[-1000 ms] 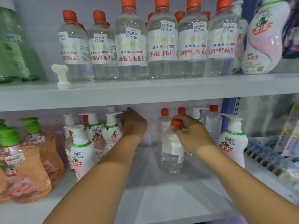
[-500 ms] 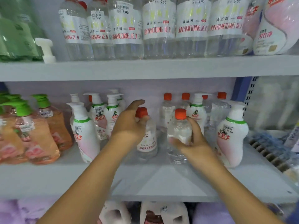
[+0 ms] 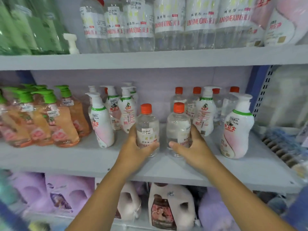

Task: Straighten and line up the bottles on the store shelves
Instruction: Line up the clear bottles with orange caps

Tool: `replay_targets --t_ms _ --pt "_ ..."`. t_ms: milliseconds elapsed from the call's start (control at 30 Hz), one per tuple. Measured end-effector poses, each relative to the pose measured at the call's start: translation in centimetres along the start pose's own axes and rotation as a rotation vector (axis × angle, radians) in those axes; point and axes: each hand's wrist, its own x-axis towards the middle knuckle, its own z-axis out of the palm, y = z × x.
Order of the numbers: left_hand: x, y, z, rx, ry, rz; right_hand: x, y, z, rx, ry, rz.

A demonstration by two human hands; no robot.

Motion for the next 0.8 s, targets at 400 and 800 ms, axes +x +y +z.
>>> replay_targets --t_ms 400,800 --pt "-6.5 1.7 -11.4 0.006 -0.109 0.145 -6.5 -8.6 6.3 -0.055 0.208 0.102" --pt "-7.9 19.4 -25.4 -0.083 0.117 0.567 -6.6 -30.2 2.4 -0.051 0.396 -0.387"
